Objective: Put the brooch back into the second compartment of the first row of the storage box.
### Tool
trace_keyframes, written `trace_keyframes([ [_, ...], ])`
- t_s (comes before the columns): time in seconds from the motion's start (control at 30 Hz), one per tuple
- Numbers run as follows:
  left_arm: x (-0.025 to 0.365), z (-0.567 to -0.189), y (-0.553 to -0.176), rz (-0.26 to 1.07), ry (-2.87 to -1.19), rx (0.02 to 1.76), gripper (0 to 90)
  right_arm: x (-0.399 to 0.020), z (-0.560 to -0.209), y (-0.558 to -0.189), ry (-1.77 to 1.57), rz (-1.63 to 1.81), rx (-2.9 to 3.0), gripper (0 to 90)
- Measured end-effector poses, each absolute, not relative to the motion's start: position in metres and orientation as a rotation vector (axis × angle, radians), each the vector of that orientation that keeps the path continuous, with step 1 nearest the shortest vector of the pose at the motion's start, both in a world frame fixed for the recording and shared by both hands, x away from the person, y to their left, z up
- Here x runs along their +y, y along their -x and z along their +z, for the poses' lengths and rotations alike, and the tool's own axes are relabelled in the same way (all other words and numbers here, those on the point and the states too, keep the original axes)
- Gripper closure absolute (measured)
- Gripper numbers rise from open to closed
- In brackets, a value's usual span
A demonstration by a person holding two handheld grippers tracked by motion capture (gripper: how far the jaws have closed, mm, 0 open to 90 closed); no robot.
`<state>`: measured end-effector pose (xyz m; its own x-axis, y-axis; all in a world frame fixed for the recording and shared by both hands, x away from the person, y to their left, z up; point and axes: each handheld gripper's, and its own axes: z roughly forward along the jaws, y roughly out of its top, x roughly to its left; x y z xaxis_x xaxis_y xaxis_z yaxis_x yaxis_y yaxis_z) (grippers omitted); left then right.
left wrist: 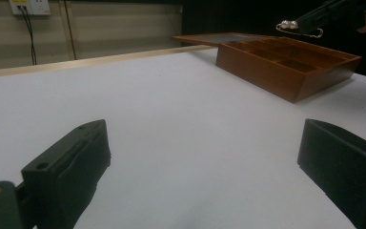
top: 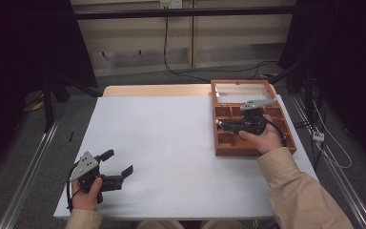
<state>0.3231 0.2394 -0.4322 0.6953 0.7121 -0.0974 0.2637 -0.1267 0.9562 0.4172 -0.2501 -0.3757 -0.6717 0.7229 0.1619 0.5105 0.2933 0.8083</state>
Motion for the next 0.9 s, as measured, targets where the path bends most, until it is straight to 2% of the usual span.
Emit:
trace_keyframes([
  [0.9, 0.241, -0.432, -0.323, 0.462, -1.701, 0.791, 3.5, -0.275, -0.382, -0.436, -1.207, 1.287, 2.261, 80.6],
])
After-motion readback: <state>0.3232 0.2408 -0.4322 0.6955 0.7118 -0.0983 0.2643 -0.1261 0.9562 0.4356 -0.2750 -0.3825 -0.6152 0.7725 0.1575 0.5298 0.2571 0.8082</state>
